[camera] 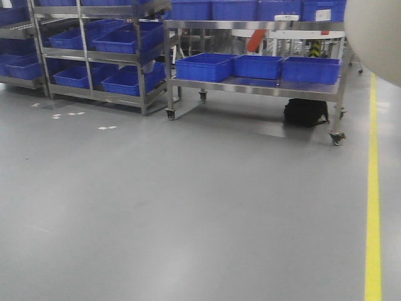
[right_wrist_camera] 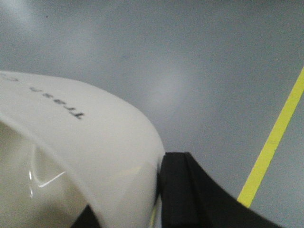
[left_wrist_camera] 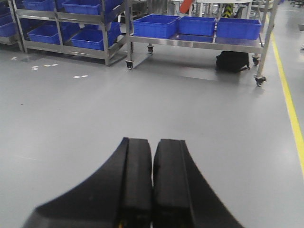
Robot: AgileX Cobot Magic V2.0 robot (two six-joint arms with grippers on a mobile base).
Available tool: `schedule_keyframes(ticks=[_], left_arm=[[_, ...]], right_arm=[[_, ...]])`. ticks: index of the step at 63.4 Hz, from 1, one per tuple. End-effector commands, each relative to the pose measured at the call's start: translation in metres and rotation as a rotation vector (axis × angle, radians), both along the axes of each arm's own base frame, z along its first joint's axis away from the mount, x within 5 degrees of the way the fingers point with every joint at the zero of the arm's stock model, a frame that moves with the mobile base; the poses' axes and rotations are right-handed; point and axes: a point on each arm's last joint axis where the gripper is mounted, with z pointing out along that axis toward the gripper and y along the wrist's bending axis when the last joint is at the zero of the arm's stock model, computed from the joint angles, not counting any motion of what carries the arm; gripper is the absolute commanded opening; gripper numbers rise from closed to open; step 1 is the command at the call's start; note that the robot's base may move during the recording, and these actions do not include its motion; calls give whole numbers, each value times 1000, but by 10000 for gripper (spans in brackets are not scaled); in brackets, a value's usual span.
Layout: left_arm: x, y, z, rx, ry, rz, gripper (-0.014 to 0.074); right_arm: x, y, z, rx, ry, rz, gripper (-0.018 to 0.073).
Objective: Move white bin to right shelf second layer
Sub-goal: 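Drive across the floor toward the roller shelves, carrying the bin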
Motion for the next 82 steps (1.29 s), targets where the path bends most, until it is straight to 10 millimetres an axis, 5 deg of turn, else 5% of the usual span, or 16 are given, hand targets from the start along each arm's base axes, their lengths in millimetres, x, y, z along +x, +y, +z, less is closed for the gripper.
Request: schedule_keyframes(ticks=[1, 82], left_arm=[[0, 0, 0, -20, -74, -6, 85], [0, 0, 0, -20, -74, -6, 85]], right_arm=[[3, 0, 17, 37, -114, -4, 50], [3, 0, 17, 37, -114, -4, 50]])
